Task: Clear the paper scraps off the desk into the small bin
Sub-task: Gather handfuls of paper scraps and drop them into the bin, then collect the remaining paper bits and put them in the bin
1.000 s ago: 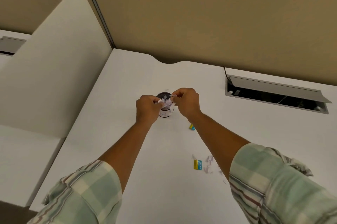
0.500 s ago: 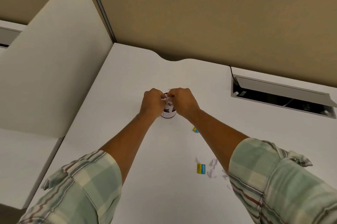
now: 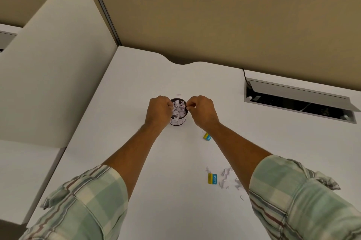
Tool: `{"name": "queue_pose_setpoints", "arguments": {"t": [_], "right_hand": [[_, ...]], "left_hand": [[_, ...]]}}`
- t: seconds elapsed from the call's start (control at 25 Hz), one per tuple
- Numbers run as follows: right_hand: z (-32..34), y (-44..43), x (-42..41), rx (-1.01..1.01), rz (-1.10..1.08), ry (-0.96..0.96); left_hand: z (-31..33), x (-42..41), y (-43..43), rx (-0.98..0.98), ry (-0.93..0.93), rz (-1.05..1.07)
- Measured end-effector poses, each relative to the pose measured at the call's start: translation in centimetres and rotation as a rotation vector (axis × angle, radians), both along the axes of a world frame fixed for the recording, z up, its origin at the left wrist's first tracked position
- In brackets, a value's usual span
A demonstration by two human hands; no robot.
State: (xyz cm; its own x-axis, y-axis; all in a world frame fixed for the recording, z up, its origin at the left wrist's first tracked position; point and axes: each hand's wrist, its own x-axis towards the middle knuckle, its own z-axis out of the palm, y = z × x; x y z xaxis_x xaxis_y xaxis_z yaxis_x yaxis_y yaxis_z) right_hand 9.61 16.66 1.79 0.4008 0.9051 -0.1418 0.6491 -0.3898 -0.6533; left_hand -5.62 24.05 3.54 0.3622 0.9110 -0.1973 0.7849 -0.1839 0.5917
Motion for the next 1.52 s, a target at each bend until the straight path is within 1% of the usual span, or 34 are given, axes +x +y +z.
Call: {"name": "queue_pose_setpoints", "arguments": {"t": [0.08, 0.16, 0.36, 0.52, 0.64, 0.76, 0.92, 1.04, 1.24, 1.36, 1.52], "right_hand": [[-0.2, -1.0, 0.4, 0.023, -0.054, 0.031], [-0.6, -2.5, 1.0, 0.021, -0.121, 0.051], [-2.2, -7.8, 2.9, -0.045, -0.193, 0.064], [-3.0, -13.0, 4.2, -0.06, -0.242, 0.074], [-3.4, -17.3, 5.5, -0.092, -0.326, 0.081], [-3.6, -21.9, 7.0, -0.094, -0.4, 0.072], [-3.4, -28.2, 9.6, -0.105, -0.495, 0.04], [-3.6, -32.7, 11.2, -0.162, -0.569, 0.004], [-4.3, -39.4, 12.7, -0.263, -0.683, -0.022], [-4.6, -42.5, 12.9, -0.387, -0.796, -0.032], [-5.0, -44.8, 12.8, -0.52, -0.89, 0.012]], "left_hand": [[0.0, -0.2, -0.5, 0.014, -0.017, 0.033], [0.0, -0.6, -1.3, 0.015, -0.061, 0.112], [-0.6, -2.1, -4.6, 0.029, -0.183, 0.317], [-1.7, -2.7, -8.1, -0.056, -0.205, 0.443], [-2.6, -2.1, -10.9, -0.129, -0.199, 0.47], [-3.4, -0.8, -14.2, -0.158, -0.177, 0.377], [-4.3, 1.9, -18.7, -0.219, -0.092, 0.086], [-5.1, 3.8, -21.7, -0.21, 0.013, -0.11], [-6.5, 5.4, -24.5, -0.109, 0.332, -0.429], [-7.0, 5.8, -25.0, -0.03, 0.475, -0.549], [-7.4, 6.6, -25.2, 0.033, 0.502, -0.586]]}}
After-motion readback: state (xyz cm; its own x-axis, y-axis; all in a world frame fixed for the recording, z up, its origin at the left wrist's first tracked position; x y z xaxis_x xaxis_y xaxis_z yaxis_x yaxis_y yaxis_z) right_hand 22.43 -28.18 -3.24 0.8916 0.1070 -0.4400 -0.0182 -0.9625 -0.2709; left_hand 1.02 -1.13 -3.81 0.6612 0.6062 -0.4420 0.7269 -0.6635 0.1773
